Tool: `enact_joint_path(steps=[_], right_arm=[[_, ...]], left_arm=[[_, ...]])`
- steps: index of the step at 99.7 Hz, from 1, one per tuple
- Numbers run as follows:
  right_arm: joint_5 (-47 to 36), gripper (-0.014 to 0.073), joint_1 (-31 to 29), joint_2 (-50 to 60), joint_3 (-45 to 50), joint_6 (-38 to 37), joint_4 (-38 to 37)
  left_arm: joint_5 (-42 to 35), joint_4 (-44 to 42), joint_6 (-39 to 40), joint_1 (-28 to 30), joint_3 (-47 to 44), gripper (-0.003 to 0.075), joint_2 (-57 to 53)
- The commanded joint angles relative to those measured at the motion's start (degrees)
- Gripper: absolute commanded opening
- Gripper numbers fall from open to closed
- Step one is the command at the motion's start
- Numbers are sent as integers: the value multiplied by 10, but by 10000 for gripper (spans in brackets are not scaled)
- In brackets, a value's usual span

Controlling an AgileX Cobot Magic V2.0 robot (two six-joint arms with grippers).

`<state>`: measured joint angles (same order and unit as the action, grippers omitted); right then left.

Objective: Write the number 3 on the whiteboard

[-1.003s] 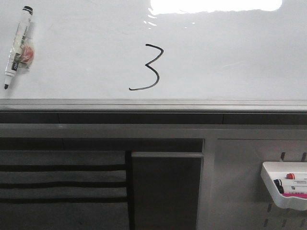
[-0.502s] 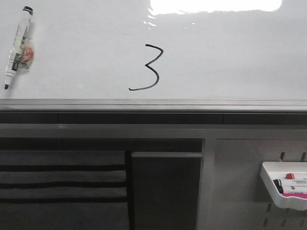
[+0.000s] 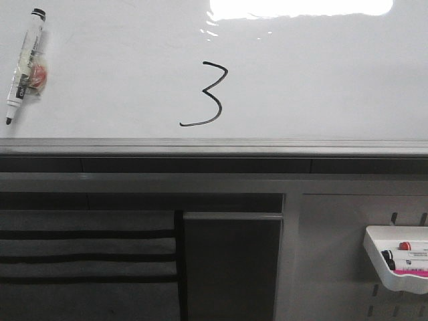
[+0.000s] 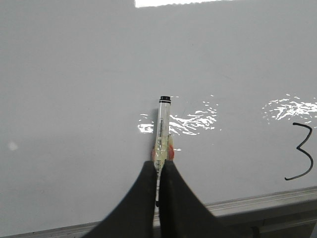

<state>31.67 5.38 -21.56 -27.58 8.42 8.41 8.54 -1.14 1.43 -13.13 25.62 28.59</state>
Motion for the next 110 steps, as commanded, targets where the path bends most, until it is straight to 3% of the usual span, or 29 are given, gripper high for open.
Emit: enact_joint_path(steps=[1, 33, 46, 64, 81, 87, 110], right_arm=[[-29, -69, -3, -3, -9, 6, 1], [-28, -69, -3, -3, -5, 6, 1], [-28, -69, -3, -3, -5, 6, 1], [-28, -69, -3, -3, -5, 6, 1], [-28, -69, -3, -3, -5, 6, 1], [-29, -69, -3, -3, -5, 6, 1], [-29, -69, -3, -3, -5, 6, 1]], left_arm=[[-49, 7, 6, 1, 15, -20, 1], [-51, 7, 6, 5, -9, -20, -36], [-56, -19, 5, 31, -70, -20, -110], [-101, 11, 5, 75, -178, -20, -207], [-136, 23, 5, 81, -249, -20, -308], [-168, 23, 5, 81, -264, -20, -301], [-151, 23, 5, 83, -263, -20, -305]])
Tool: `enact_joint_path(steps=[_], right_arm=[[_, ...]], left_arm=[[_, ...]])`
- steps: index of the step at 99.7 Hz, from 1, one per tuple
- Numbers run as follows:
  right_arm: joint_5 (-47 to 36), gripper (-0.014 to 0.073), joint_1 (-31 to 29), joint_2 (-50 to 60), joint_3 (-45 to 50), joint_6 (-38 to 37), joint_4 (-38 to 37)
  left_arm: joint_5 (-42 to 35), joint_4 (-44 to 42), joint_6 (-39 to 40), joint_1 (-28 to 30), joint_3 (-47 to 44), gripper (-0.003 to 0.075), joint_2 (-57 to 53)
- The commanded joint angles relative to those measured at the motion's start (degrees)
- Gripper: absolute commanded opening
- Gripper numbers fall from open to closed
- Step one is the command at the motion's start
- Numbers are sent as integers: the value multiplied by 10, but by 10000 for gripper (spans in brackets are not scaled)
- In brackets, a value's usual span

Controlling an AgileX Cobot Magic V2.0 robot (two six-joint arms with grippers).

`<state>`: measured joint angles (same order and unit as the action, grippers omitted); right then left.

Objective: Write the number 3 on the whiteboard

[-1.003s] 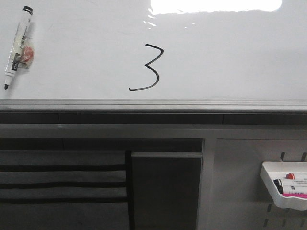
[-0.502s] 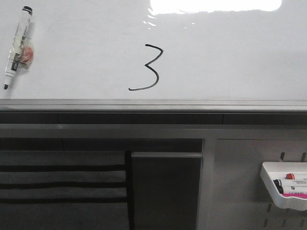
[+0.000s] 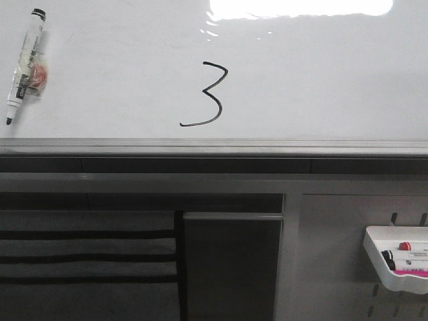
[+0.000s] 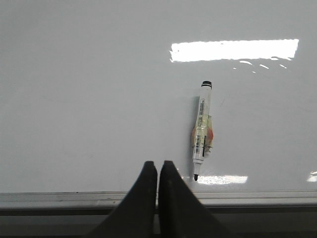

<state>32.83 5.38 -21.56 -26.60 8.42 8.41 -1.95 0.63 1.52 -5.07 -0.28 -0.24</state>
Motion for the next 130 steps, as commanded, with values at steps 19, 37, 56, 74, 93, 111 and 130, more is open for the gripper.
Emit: enact_joint_path(steps=[19, 37, 56, 74, 93, 111, 130], right_arm=[[-40, -69, -3, -3, -15, 6, 1], [-40, -69, -3, -3, -15, 6, 1], [-40, -69, -3, -3, -15, 6, 1], [-66, -69, -3, 21, 11, 6, 1], [-193, -69, -3, 100, 135, 5, 2], [-280, -69, -3, 196, 249, 5, 13], [-323, -69, -4, 229, 287, 3, 16]], left_arm=[[-46, 5, 4, 2, -4, -20, -16], [-46, 5, 4, 2, -4, -20, -16], [-46, 5, 4, 2, -4, -20, -16], [-46, 5, 4, 2, -4, -20, -16], [-46, 5, 4, 2, -4, -20, -16], [-46, 5, 4, 2, -4, -20, -16], [-46, 5, 4, 2, -4, -20, -16]])
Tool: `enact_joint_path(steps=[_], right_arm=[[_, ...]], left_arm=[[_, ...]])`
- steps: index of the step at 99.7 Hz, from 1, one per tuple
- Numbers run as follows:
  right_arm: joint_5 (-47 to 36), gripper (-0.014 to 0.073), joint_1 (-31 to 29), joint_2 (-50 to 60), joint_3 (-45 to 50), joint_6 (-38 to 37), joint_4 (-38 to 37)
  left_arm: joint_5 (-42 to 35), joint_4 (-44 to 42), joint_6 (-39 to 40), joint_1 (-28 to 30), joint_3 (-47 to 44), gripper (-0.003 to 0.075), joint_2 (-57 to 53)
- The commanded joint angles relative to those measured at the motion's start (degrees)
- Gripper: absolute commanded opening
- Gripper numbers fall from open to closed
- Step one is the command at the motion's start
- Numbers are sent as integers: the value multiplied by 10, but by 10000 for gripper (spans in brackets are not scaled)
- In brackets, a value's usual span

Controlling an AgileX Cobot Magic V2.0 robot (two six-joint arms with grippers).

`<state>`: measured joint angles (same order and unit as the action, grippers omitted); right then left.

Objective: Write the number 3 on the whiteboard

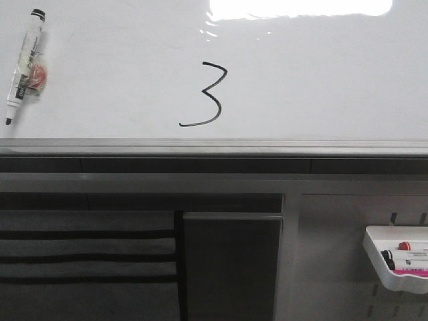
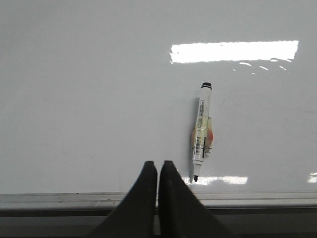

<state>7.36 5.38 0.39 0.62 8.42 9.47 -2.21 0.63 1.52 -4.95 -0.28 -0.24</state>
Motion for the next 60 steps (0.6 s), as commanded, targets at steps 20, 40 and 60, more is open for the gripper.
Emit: enact_joint_path(steps=[20, 40, 60], right_arm=[[-85, -69, -4, 9, 15, 3, 10], [-98, -69, -4, 9, 15, 3, 10], [-112, -69, -4, 9, 15, -109, -103]], left_arm=[[-44, 5, 4, 1, -4, -20, -16], [-44, 5, 4, 1, -4, -20, -16], [-44, 5, 4, 1, -4, -20, -16]])
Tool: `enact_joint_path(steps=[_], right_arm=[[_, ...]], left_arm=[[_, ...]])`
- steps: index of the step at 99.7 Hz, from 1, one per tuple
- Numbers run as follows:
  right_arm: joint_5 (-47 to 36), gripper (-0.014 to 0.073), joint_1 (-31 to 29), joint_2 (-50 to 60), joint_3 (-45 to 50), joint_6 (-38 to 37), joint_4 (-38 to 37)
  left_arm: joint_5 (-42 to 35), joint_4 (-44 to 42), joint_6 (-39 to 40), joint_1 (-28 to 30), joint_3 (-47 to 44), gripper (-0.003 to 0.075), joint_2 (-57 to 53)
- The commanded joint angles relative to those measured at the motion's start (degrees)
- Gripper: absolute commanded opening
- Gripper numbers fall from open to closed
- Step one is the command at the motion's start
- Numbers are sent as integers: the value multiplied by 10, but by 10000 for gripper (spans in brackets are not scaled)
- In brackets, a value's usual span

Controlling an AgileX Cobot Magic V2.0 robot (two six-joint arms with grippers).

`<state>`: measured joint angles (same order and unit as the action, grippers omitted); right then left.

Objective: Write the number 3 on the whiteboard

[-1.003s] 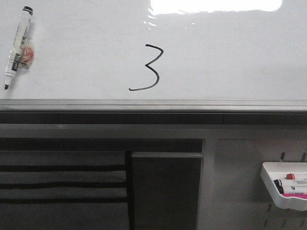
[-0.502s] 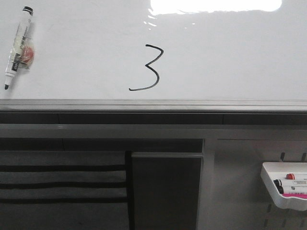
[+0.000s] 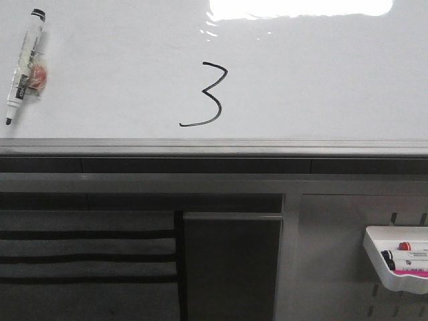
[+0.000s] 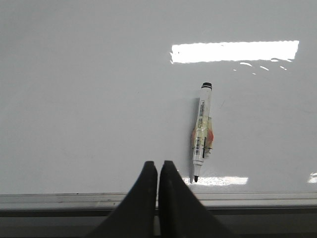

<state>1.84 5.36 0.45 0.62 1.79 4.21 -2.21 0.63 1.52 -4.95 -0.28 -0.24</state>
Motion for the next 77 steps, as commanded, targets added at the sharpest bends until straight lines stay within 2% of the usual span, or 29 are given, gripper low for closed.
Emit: enact_joint_path(steps=[1, 77], right_arm=[[-58, -69, -3, 9, 15, -42, -51], [-58, -69, -3, 9, 15, -42, -42]], left_arm=[[-44, 5, 4, 1, -4, -20, -16], [-44, 5, 4, 1, -4, -20, -16]])
